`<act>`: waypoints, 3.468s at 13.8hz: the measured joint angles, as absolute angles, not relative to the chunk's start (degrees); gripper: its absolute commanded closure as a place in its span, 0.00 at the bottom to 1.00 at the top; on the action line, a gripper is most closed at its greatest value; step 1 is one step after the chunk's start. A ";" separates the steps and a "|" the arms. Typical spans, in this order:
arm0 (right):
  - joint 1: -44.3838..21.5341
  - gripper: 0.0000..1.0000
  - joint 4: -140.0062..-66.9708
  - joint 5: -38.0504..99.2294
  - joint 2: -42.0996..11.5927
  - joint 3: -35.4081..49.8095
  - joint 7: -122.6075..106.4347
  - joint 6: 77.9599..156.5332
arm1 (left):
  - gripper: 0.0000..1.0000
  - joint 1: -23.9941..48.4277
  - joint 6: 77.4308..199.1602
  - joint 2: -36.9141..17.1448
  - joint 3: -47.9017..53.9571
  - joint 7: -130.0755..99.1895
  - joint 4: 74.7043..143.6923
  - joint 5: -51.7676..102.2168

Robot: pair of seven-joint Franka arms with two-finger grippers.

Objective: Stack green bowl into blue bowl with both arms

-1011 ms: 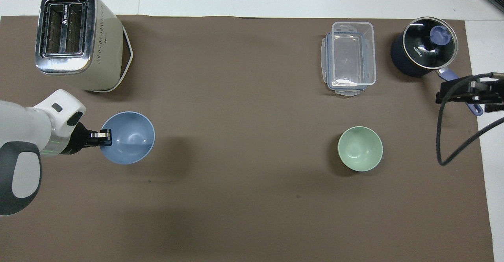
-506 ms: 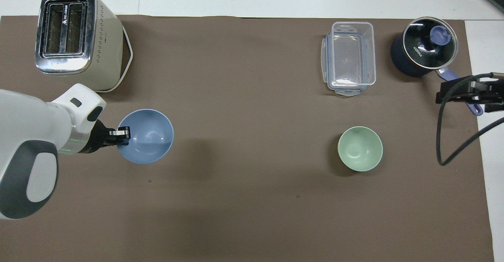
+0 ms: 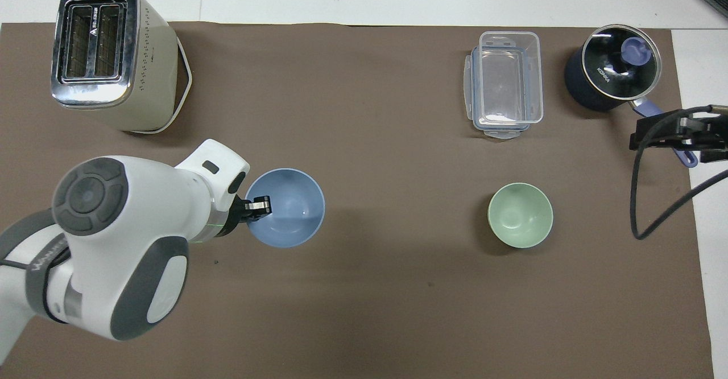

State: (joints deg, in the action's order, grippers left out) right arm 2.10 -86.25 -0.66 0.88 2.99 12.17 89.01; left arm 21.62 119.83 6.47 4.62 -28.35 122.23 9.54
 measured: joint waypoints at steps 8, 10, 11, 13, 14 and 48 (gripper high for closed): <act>2.10 0.00 -86.25 -0.66 0.88 2.99 12.17 89.01 | 1.00 30.37 136.95 -0.95 4.68 -31.57 129.47 10.61; 2.10 0.00 -86.25 -0.66 0.88 2.99 12.17 89.01 | 1.00 31.72 139.38 -2.37 4.67 -31.70 130.15 10.65; 2.10 0.00 -86.25 -0.66 0.88 2.99 12.17 89.01 | 1.00 32.25 140.27 -3.01 4.67 -31.81 130.45 10.65; 2.10 0.00 -86.25 -0.66 0.88 2.99 12.17 89.01 | 0.80 33.02 141.04 -3.67 4.67 -31.84 131.39 10.67; 2.10 0.00 -86.25 -0.66 0.88 2.99 12.17 89.01 | 0.01 33.25 141.12 -3.71 4.66 -31.83 132.03 10.67; 2.10 0.00 -86.25 -0.66 0.88 2.99 12.17 89.01 | 0.00 -1.98 95.58 1.08 2.61 2.64 96.03 1.15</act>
State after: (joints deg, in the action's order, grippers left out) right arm 2.10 -86.25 -0.66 0.88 2.99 12.17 89.01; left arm -1.98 95.58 1.08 2.61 2.64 96.03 1.15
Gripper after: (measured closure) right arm 0.000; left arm 0.000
